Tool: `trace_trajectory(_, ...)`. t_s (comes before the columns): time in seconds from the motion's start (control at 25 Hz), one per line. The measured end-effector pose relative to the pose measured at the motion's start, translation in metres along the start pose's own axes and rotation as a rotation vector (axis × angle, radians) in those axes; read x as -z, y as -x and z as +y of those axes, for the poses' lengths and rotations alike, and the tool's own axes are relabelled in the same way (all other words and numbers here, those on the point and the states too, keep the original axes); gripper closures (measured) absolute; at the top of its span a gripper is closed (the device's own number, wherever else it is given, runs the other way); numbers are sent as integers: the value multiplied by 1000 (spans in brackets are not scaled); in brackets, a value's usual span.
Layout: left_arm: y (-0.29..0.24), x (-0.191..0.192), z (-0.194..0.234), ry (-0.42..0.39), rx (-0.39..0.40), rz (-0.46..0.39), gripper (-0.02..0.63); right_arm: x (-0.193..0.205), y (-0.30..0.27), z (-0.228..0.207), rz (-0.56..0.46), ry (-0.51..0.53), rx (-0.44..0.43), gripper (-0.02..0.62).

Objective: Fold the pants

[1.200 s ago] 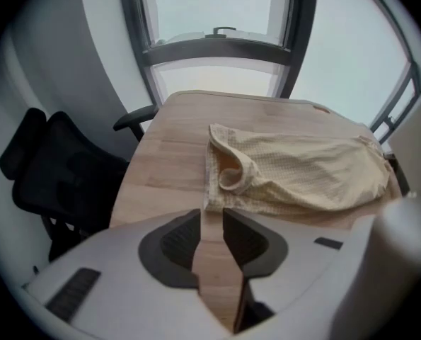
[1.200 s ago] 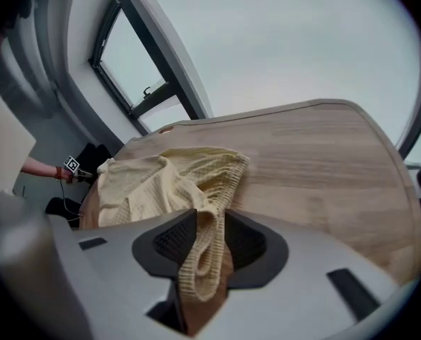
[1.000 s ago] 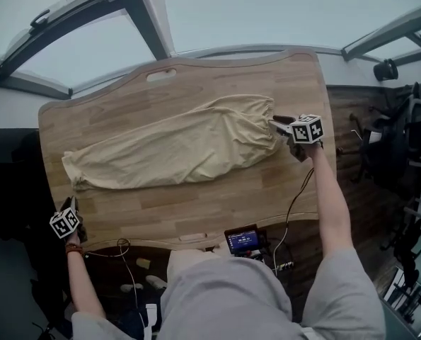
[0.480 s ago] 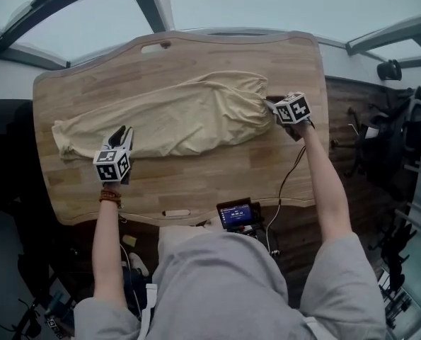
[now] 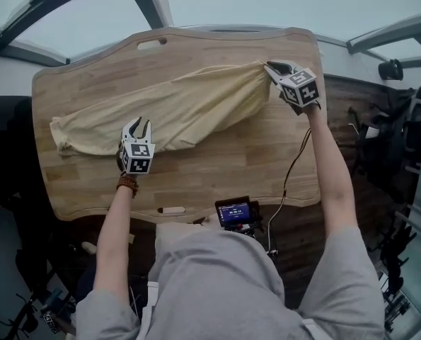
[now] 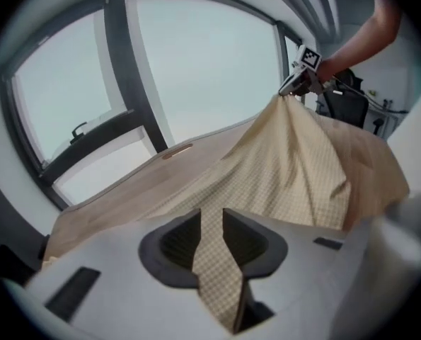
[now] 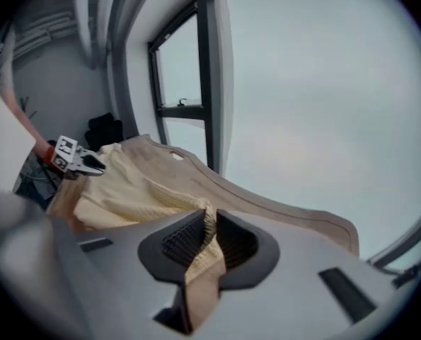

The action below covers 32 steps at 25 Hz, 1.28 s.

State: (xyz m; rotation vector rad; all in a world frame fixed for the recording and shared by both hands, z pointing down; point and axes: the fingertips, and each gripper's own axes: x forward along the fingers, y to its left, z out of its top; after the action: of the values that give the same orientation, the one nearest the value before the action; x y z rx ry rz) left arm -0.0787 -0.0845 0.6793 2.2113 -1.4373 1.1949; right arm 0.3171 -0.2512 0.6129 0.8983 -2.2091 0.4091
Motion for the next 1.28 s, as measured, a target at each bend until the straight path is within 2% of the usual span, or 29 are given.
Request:
trace_trajectory(0.08, 4, 9, 2, 17, -40, 18, 505, 30, -26, -21, 82, -89, 89, 504)
trace_trajectory(0.12, 7, 12, 1, 34, -41, 23, 505, 46, -34, -25, 113, -144, 116, 462)
trace_trajectory(0.16, 11, 14, 0, 49, -35, 24, 505, 59, -37, -25, 115, -205, 129, 453)
trace_trajectory(0.32, 20, 16, -11, 64, 18, 7, 505, 84, -10, -8, -78, -513, 110, 452)
trace_trajectory(0.4, 20, 22, -22, 65, 58, 13, 505, 103, 2, 8, -115, -600, 79, 427)
trace_trajectory(0.52, 19, 27, -39, 58, 85, 22, 505, 133, -5, 41, -20, -602, -13, 392)
trace_trajectory(0.6, 19, 24, -52, 62, 99, 15, 505, 141, -15, 54, 50, -590, -37, 391)
trace_trajectory(0.72, 14, 23, -74, 33, 144, 31, 505, 146, -21, 58, 157, -547, 1, 490)
trace_trajectory(0.88, 4, 47, -88, 28, 187, 132, 505, 157, 5, 68, 267, -500, -60, 503)
trace_trajectory(1.0, 7, 52, -104, 38, 252, 140, 505, 176, 43, 75, 283, -593, -131, 505)
trace_trajectory(1.12, 24, 44, -127, 40, 331, 112, 505, 207, 75, 93, 320, -632, -215, 498)
trace_trajectory(1.2, 38, 33, -134, 68, 345, 59, 505, 216, 89, 93, 271, -669, -245, 449)
trace_trajectory(1.28, 46, 27, -135, 93, 338, 26, 505, 211, 95, 78, 158, -757, -217, 417)
